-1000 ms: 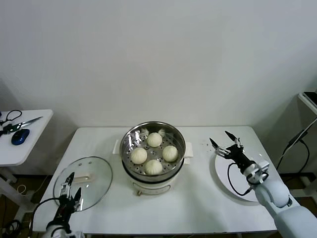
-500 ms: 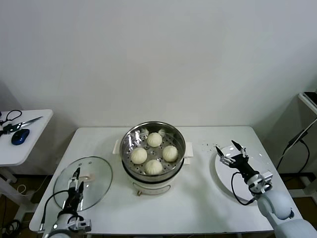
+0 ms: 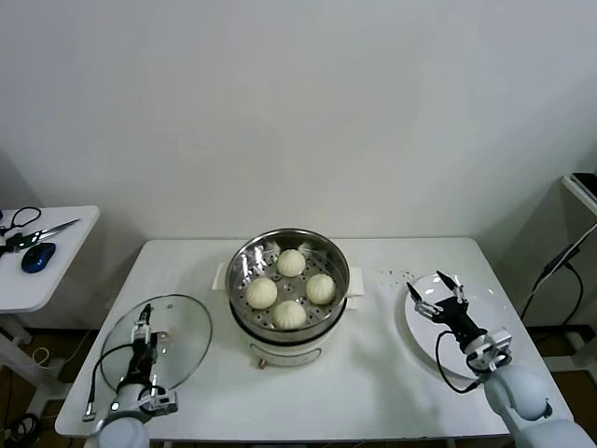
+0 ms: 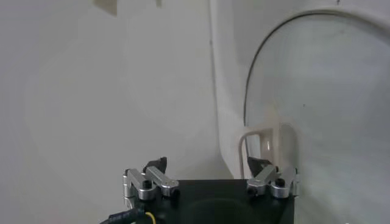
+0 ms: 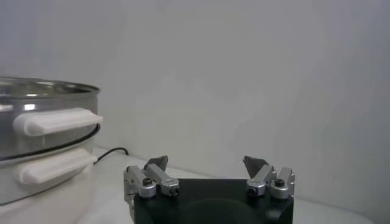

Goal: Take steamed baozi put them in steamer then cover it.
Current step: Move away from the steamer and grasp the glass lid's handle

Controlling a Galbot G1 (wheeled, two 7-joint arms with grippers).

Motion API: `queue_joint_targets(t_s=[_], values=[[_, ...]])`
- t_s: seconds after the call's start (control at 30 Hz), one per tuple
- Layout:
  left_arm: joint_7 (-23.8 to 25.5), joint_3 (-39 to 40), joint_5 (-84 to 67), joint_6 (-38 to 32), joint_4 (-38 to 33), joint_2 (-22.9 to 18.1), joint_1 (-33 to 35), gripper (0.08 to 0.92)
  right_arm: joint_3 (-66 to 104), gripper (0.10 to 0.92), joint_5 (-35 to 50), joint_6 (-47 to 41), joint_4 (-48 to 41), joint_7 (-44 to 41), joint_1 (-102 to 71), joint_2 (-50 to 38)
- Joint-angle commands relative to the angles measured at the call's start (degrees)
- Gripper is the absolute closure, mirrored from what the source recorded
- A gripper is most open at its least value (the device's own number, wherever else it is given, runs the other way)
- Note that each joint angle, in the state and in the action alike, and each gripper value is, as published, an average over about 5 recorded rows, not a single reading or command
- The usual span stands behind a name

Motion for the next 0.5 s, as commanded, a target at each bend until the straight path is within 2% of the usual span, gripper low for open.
queue_joint_targets(t_s=[0.03, 0.13, 0.5], values=[[-2.2, 0.6, -0.5, 1.7, 4.3, 0.3, -3.1, 0.181, 0.4, 0.203, -1.6, 0.3, -0.4, -0.5, -0.5, 0.8], [-2.1, 0.6, -0.5, 1.6, 4.6, 0.4, -3.0, 0.229, 0.4, 0.203, -2.1, 0.4, -0.4, -0.6, -0.5, 1.3], [-2.0, 0.6, -1.2, 1.2, 4.8, 0.4, -2.6, 0.545, 0.6, 0.203, -3.2, 0.8, -1.1, -1.0, -0.2, 2.1]])
